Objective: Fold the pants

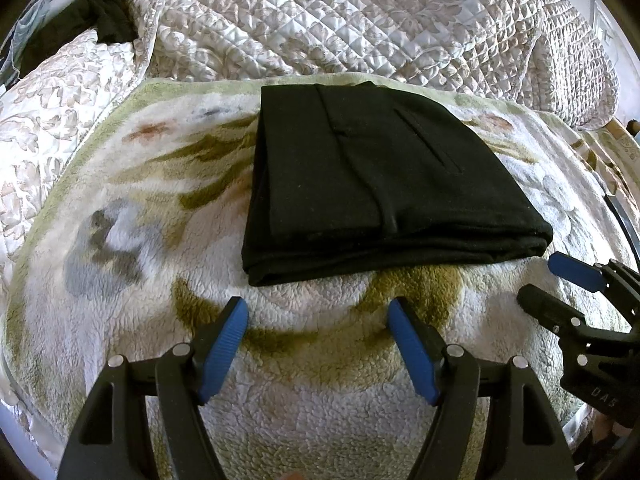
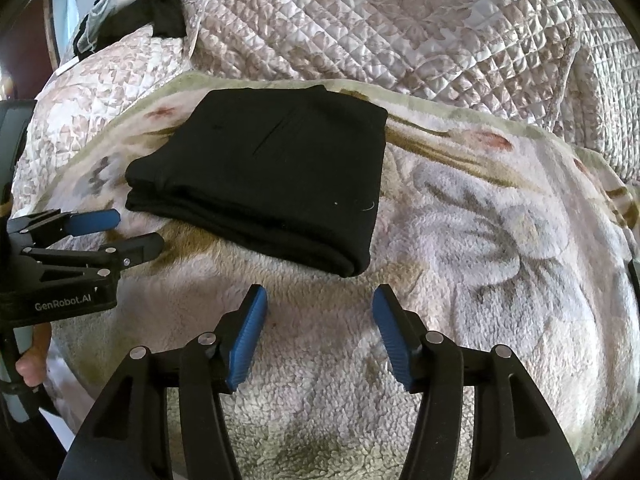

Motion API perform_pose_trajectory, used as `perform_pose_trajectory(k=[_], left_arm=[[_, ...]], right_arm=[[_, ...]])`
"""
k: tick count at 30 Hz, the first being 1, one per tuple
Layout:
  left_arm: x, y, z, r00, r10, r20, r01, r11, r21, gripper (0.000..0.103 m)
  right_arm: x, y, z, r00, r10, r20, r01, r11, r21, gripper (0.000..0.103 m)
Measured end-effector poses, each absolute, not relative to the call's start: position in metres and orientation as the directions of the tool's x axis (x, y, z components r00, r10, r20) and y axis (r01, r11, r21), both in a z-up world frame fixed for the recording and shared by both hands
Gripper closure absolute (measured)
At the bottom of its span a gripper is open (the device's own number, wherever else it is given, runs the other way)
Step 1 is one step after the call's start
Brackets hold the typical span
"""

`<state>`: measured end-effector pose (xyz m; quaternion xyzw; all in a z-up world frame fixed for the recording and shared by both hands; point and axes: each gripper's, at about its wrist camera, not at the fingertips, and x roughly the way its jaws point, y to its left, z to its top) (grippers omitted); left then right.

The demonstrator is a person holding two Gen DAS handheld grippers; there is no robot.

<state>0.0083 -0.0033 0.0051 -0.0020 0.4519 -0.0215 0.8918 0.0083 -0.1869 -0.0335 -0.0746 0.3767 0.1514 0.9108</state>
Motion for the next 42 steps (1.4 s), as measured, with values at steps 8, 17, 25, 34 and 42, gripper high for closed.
perform_pose_trajectory(k=[8,17,25,34,42], left_arm=[[0.0081,-0.0025,0.0048,0.59,-0.04,-0.806,0.038,0.999,-0.022,0.027],[0.0084,-0.0028,0.0051,0.589,-0.039,-0.807,0.039,0.999,-0.02,0.027],[0.0088,-0.0031,0.0051,0.589,-0.04,-0.807,0.039,0.999,-0.021,0.027],[0.0095,-0.0037,0.0055,0.588,-0.039,-0.808,0.04,0.999,-0.02,0.027],[0.0092,-0.0031,0.0052,0.588,-0.039,-0.808,0.04,0.999,-0.019,0.027]], right_arm=[[0.0091,-0.188,-0.0346,0.67,0.219,-0.71,-0.331,0.943,-0.021,0.046],[0.0106,-0.1886,-0.0369,0.669,0.217,-0.711,-0.333,0.942,-0.026,0.043],[0.0112,-0.1895,-0.0371,0.669,0.218,-0.711,-0.334,0.942,-0.025,0.042],[0.011,-0.1893,-0.0376,0.669,0.217,-0.711,-0.335,0.942,-0.027,0.041],[0.011,-0.1893,-0.0376,0.669,0.217,-0.711,-0.335,0.942,-0.028,0.041]])
